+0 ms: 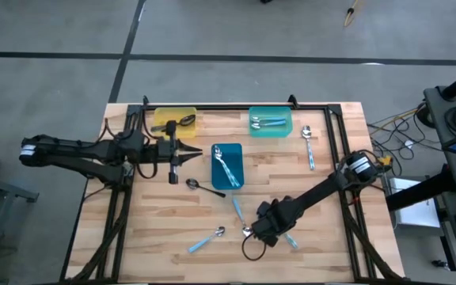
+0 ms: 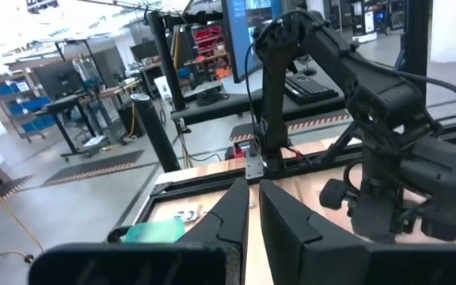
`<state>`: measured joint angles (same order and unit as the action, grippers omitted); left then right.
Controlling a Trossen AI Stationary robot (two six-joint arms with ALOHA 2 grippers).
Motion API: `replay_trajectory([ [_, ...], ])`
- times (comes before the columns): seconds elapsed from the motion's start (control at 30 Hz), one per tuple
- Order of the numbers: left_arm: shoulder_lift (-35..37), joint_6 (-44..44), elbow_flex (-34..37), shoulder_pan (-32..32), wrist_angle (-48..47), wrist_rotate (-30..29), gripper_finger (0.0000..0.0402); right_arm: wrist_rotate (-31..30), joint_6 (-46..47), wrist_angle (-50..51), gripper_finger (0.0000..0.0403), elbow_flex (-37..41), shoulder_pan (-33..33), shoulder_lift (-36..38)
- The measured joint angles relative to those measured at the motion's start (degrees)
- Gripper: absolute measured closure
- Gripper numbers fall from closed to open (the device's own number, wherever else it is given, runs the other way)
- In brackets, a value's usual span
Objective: Sort silverware by color (type)
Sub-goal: Put the white patterned spoon into the blue bin
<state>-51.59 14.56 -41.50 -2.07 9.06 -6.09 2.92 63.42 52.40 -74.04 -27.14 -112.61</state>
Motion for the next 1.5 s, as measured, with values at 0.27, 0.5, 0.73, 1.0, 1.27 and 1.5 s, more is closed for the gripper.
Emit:
replay_trajectory([
  [0.27,3.7,-0.1,0.4,0.0,-5.7,-1.8,0.0387,0.0,-1.9,1.7,0.0384,0.1,0.5,1.6],
  [0.5,8.7,-0.2,1.8,0.0,-7.5,-2.6,0.0387,-8.8,3.1,2.5,0.0387,0.4,1.7,12.4],
  [0.73,9.6,-0.1,1.9,0.0,-9.7,-2.6,0.0387,-22.6,3.7,1.3,0.0388,-0.8,4.2,21.8],
  [1.0,9.2,0.4,1.9,0.0,-11.7,-7.8,0.0387,-30.5,-12.6,-8.2,0.0388,-7.3,11.2,25.1],
  [1.27,9.7,-0.3,1.9,0.0,-16.2,-18.5,0.0387,-31.2,-34.0,-21.1,0.0388,-14.3,19.8,20.3],
  [1.5,10.1,-0.3,1.9,0.0,-16.4,-20.4,0.0387,-26.3,-40.0,-24.3,0.0388,-21.7,26.5,11.9],
])
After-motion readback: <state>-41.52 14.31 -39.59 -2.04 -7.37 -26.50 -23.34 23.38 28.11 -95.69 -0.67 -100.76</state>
